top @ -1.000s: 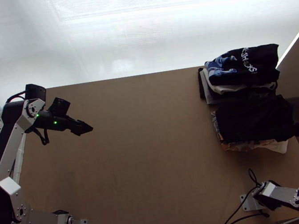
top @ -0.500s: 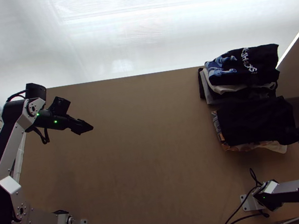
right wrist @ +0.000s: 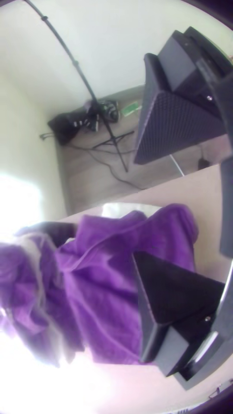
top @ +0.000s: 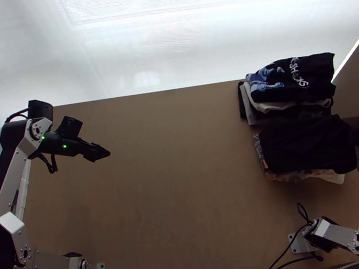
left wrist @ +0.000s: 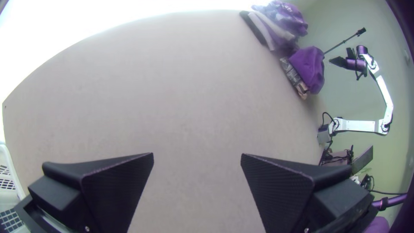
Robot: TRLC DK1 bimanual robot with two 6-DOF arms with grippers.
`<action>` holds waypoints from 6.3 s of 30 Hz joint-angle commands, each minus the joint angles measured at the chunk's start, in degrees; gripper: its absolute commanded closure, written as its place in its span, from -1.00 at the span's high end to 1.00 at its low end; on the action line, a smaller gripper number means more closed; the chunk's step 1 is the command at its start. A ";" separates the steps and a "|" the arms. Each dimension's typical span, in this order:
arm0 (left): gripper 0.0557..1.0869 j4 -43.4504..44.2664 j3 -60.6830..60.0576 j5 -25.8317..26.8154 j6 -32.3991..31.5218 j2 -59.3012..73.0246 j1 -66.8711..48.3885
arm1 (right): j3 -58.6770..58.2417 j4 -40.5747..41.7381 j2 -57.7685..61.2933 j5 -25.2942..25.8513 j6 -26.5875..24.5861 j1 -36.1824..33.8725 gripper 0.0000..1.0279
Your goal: Fold the t-shirt
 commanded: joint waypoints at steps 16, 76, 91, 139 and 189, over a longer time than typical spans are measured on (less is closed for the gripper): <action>0.91 -0.15 -2.01 1.10 1.78 -1.35 2.04 | 12.63 0.35 20.85 -1.19 4.09 17.68 -0.14; 0.91 -2.17 3.70 0.66 0.82 3.05 0.90 | -20.07 33.22 -8.95 1.09 17.01 27.00 0.90; 0.91 -1.64 0.89 0.57 -0.24 2.08 -0.42 | -39.23 33.57 -10.71 1.00 22.46 52.75 0.90; 0.91 66.47 -67.67 -8.39 -17.82 -79.13 23.84 | -54.61 58.80 -72.05 7.68 25.71 45.63 0.91; 0.91 57.68 -82.26 -18.24 -36.01 -91.96 24.10 | -62.08 39.29 -71.96 7.51 24.39 49.67 0.91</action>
